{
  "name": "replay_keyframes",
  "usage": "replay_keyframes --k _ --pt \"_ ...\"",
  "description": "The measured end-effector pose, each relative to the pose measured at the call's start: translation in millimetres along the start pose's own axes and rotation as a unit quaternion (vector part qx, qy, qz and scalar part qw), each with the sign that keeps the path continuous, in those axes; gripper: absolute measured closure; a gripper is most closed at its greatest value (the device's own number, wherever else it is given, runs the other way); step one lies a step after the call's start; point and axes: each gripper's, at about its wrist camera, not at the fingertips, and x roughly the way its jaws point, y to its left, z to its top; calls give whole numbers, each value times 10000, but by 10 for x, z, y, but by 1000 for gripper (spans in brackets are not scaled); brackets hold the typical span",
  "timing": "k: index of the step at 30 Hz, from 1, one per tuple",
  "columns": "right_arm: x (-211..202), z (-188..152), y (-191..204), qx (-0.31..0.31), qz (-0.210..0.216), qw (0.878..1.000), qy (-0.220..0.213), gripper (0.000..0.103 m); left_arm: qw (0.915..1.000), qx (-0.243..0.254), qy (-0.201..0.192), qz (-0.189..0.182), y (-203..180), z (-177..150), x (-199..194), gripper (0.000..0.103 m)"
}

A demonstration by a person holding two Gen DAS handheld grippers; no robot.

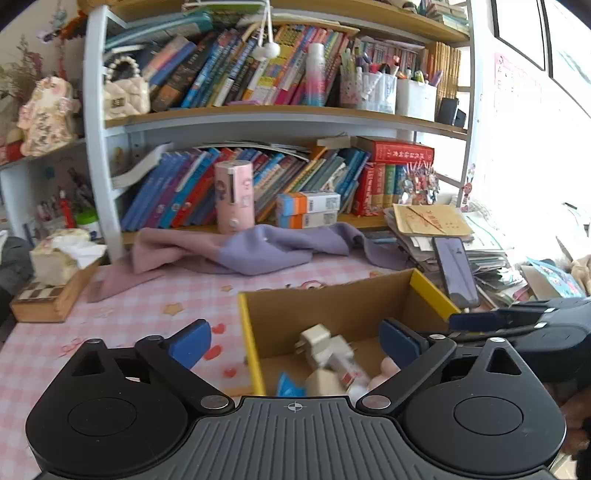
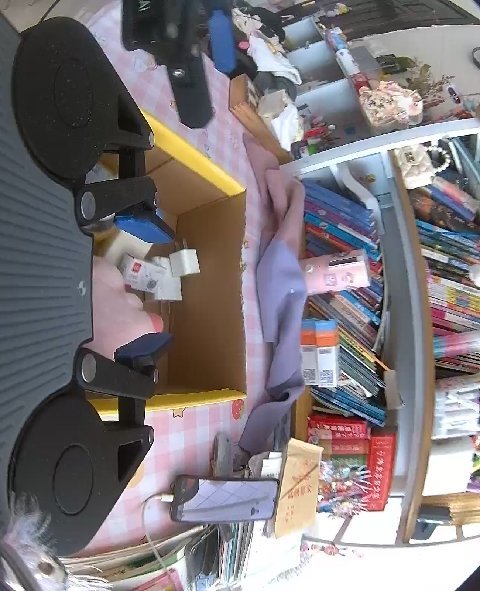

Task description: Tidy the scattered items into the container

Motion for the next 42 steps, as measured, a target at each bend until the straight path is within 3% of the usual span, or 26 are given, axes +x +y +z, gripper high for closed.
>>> replay_keyframes --k 7,15,19,25,36,42 --pt "-480 -228 344 -154 -452 9979 -430 32 9965 317 127 762 143 -356 -405 1" --pt "-846 -607 867 -407 -796 9940 -625 25 9955 -335 215 856 491 -767 -1000 0" --pt "-1032 -768 1146 -472 -832 9929 -700 20 9924 -556 93 1096 643 -946 -1320 0" --pt "-1262 -1129 1496 -468 -881 9938 -501 19 9899 -562 -160 1293 753 -1247 -1777 0" --pt "-1551 -1620 1880 -335 -754 9966 -44 8 9940 -467 117 980 825 -1572 -2130 0" --pt "-1602 -1693 1991 -324 -734 9967 80 2 9926 -522 276 1064 873 -1649 -2193 0"
